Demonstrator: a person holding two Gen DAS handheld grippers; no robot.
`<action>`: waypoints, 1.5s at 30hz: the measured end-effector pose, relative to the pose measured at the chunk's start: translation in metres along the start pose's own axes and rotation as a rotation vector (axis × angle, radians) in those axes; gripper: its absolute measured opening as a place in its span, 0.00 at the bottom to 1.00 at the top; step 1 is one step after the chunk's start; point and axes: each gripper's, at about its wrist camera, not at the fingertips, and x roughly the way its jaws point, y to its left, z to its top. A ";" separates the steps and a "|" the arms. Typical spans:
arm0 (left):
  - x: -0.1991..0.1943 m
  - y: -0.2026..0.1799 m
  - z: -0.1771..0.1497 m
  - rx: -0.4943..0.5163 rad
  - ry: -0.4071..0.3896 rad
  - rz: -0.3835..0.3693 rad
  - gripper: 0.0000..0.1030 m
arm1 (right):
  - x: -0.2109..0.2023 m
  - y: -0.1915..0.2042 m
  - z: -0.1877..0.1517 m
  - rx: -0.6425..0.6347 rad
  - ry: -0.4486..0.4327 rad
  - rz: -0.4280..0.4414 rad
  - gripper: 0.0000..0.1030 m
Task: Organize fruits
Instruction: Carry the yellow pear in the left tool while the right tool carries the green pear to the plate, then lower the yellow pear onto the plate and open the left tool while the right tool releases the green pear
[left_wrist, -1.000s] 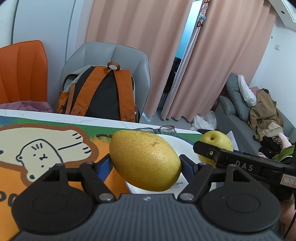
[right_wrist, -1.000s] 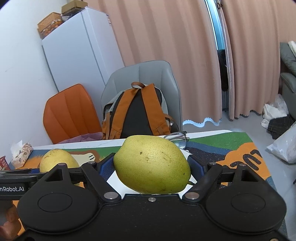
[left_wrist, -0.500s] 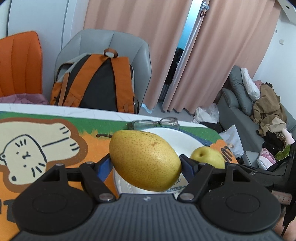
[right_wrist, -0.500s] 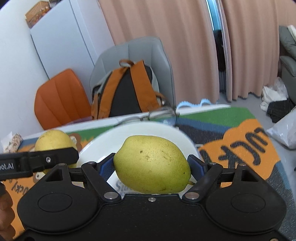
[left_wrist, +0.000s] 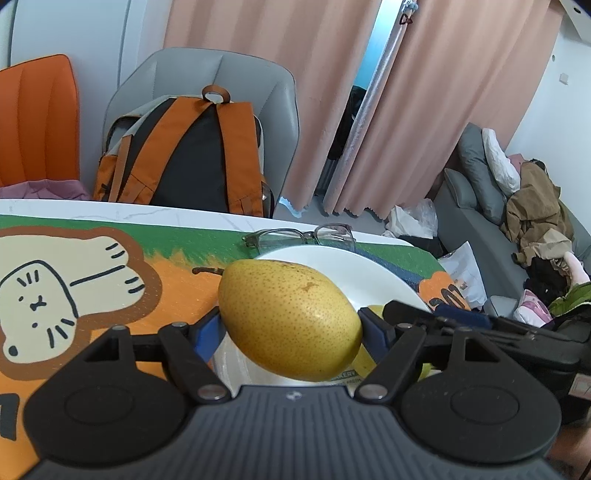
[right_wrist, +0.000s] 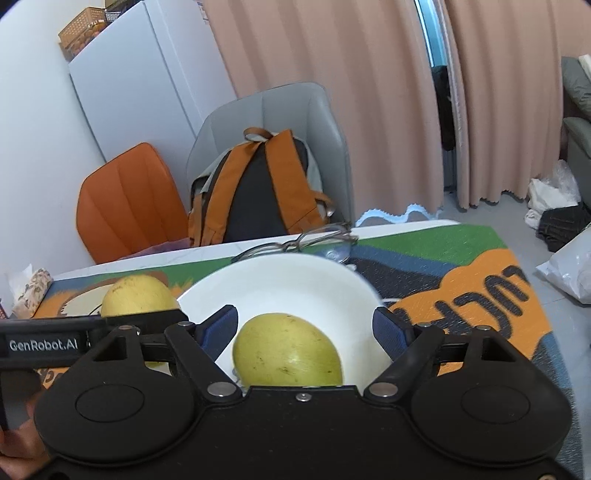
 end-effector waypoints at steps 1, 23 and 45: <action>0.001 -0.001 0.000 0.000 0.001 0.001 0.74 | -0.001 -0.001 0.000 -0.001 0.001 -0.002 0.78; -0.023 0.002 0.004 0.007 -0.039 0.070 0.68 | -0.010 -0.007 0.008 0.079 -0.008 0.069 0.78; -0.116 0.044 -0.016 -0.070 -0.092 0.124 0.85 | -0.064 0.036 -0.016 0.055 -0.036 0.119 0.86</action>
